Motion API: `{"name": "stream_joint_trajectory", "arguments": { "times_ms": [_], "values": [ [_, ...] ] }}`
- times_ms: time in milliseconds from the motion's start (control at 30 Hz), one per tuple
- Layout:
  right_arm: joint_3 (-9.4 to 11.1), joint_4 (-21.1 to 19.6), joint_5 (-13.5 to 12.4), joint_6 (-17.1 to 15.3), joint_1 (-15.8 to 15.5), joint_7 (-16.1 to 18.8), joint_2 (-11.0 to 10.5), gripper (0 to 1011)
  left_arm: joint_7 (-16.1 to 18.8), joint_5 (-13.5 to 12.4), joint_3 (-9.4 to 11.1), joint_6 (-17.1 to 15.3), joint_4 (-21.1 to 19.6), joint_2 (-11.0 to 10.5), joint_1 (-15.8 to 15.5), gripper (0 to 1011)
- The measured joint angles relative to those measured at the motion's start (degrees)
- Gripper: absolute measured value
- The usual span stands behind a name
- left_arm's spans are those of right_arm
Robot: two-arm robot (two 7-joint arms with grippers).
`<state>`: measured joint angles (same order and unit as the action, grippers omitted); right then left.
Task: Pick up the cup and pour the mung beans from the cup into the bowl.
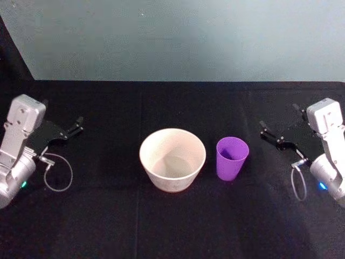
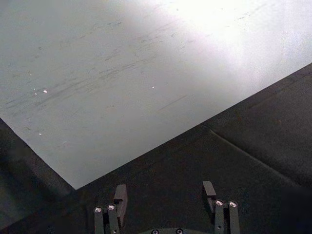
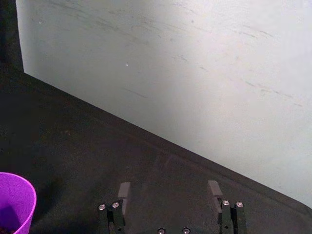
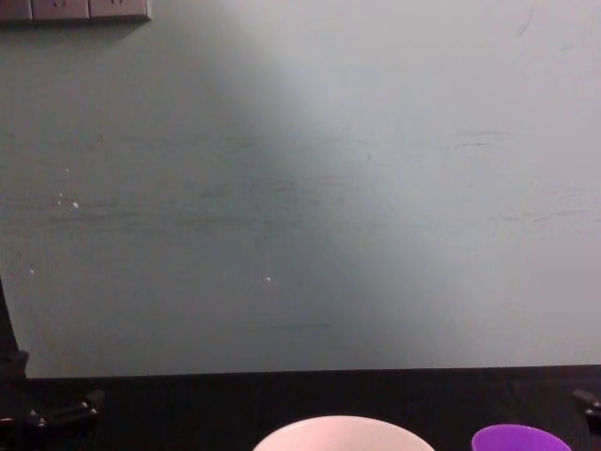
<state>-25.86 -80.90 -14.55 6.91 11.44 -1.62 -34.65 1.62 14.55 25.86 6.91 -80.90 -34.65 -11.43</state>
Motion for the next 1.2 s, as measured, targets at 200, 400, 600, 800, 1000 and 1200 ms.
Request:
{"name": "stream_joint_trajectory", "arguments": {
  "times_ms": [200,400,600,800,1000,1200],
  "values": [
    [0.0,0.0,0.0,0.0,0.0,0.0,0.0,1003,0.0,0.0,0.0,0.0,0.0,0.0,0.0,1000],
    [0.0,0.0,0.0,0.0,0.0,0.0,0.0,1003,0.0,0.0,0.0,0.0,0.0,0.0,0.0,1000],
    [0.0,0.0,0.0,0.0,0.0,0.0,0.0,1003,0.0,0.0,0.0,0.0,0.0,0.0,0.0,1000],
    [0.0,0.0,0.0,0.0,0.0,0.0,0.0,1003,0.0,0.0,0.0,0.0,0.0,0.0,0.0,1000],
    [0.0,0.0,0.0,0.0,0.0,0.0,0.0,1003,0.0,0.0,0.0,0.0,0.0,0.0,0.0,1000],
    [0.0,0.0,0.0,0.0,0.0,0.0,0.0,1003,0.0,0.0,0.0,0.0,0.0,0.0,0.0,1000]
  ]
}}
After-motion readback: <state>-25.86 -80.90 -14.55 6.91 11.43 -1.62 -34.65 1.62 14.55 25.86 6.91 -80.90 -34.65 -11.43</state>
